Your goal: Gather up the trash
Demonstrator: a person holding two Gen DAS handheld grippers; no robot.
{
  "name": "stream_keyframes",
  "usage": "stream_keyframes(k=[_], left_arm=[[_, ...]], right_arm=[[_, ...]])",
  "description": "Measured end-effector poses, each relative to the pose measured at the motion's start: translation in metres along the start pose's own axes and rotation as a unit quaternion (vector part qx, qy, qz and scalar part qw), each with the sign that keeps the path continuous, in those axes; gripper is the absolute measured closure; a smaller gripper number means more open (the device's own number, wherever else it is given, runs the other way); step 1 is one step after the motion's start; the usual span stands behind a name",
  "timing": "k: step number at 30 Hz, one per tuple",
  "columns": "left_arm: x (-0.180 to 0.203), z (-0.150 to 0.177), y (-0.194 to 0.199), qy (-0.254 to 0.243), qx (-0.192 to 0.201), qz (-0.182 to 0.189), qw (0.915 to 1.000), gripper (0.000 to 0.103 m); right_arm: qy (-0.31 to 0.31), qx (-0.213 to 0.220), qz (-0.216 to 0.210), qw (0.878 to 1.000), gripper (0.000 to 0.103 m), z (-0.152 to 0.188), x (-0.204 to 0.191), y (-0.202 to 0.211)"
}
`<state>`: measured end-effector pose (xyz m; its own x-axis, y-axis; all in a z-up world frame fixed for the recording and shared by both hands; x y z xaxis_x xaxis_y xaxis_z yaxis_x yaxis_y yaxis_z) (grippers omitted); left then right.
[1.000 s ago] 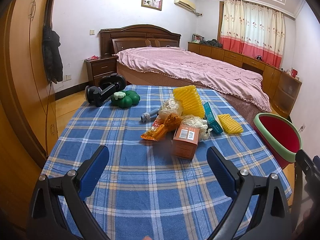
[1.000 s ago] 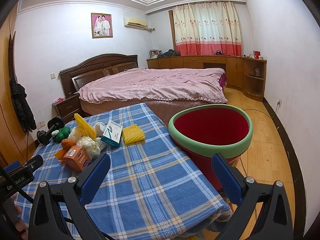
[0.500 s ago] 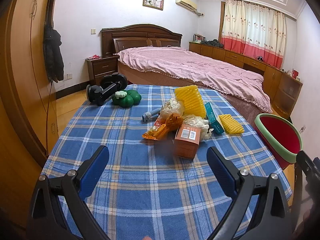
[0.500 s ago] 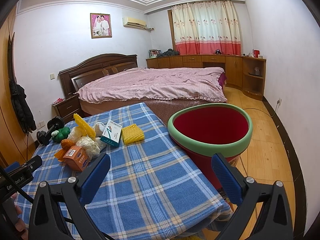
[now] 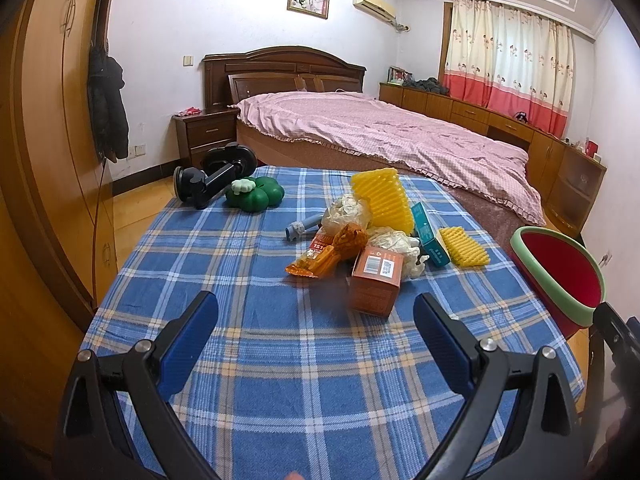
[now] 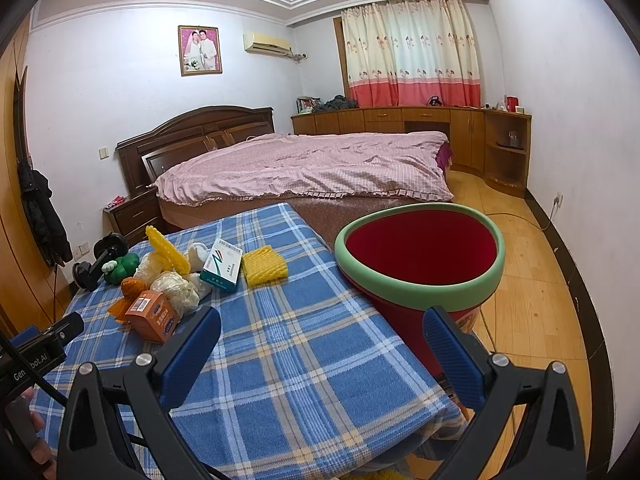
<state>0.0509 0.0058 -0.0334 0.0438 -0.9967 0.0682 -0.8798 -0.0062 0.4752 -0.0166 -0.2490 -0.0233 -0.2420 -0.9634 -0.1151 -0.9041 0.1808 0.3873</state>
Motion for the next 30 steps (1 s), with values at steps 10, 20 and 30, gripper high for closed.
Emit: stream_keyframes(k=[10, 20, 30], left_arm=[[-0.008, 0.002, 0.006, 0.000, -0.003, 0.001, 1.0000, 0.005], [-0.001, 0.007, 0.001, -0.004, -0.009, 0.001, 1.0000, 0.005], [0.001, 0.007, -0.010, -0.004, -0.024, 0.002, 0.9997, 0.005]], right_arm=[[-0.002, -0.002, 0.000, 1.000, 0.000, 0.001, 0.001, -0.002], [-0.003, -0.004, -0.001, 1.000, 0.000, 0.002, 0.003, -0.004], [-0.005, -0.008, 0.000, 1.000, 0.000, -0.002, 0.005, -0.008]])
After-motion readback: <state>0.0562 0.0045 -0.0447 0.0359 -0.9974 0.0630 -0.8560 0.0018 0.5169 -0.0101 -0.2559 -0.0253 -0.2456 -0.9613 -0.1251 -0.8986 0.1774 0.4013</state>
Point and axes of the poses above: each gripper's, at about its wrist camera, not at the fingertips, and y roughly against the way its jaws point, x to its right, z to its underside, the point moved 6 cm from there along -y, roughly the way its jaws point, and after that the axes turned 5 degrees about x, right-handed, at the moved point
